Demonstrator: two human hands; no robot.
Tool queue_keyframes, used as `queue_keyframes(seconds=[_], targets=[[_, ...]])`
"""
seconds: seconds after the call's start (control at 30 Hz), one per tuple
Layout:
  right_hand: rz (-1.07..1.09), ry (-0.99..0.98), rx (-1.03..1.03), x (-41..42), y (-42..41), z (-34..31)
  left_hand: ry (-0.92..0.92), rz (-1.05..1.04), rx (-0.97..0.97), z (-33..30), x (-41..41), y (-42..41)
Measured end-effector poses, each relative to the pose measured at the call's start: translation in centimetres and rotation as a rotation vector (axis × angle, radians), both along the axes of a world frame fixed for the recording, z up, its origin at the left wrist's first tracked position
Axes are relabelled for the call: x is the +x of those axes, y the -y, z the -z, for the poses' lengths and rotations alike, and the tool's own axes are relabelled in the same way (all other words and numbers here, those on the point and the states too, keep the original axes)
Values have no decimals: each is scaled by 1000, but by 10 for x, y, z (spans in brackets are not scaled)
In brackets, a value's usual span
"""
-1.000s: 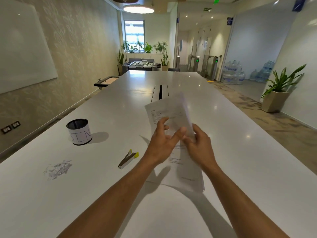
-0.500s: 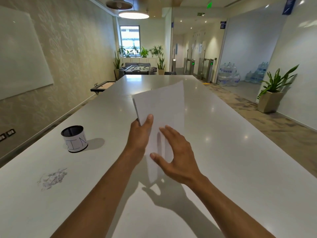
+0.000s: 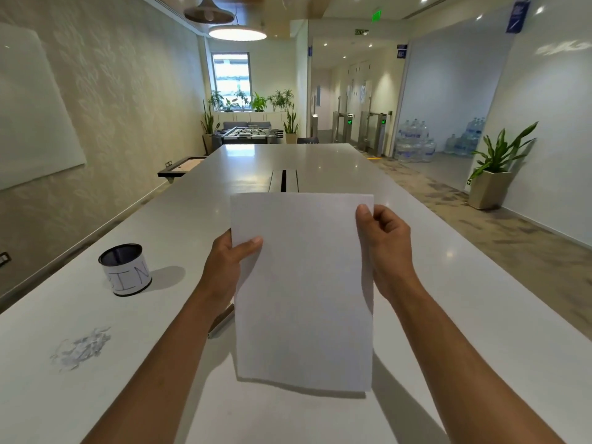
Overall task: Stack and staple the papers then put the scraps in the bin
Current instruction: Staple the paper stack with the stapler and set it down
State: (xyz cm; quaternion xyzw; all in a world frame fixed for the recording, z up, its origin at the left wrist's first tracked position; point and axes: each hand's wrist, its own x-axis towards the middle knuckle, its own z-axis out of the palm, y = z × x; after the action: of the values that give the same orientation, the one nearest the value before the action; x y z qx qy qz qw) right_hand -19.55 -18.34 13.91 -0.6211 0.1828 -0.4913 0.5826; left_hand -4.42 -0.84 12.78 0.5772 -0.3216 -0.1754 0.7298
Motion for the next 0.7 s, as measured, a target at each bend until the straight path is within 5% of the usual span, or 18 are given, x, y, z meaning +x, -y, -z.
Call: queue_keyframes(seconds=[0.7], targets=[[-23, -82, 105, 6, 1, 4, -10, -131, -25, 14, 2, 10]])
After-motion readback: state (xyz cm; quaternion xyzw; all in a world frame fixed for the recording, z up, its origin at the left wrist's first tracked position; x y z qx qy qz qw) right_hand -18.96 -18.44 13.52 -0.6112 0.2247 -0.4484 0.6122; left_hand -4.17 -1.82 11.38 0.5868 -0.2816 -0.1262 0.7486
